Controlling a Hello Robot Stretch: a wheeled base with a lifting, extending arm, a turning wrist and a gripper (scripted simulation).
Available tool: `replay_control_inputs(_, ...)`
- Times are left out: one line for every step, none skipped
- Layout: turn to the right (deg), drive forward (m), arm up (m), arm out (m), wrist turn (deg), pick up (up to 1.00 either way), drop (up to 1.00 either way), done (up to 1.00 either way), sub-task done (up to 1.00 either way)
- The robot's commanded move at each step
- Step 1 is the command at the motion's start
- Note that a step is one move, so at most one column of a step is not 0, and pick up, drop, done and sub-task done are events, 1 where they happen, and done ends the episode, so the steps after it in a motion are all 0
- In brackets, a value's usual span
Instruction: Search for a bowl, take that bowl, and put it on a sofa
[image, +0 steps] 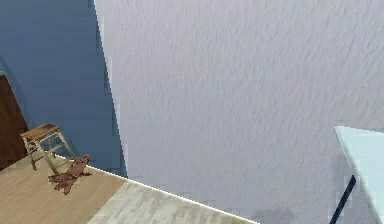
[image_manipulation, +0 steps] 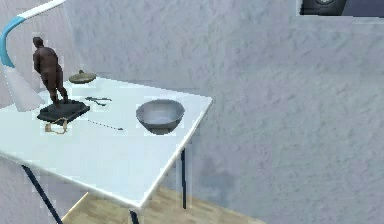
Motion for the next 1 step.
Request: replay_control_inputs(0.0, 0.0, 0.38, 0.0, 0.0, 0.0, 0.0, 0.0, 0.0)
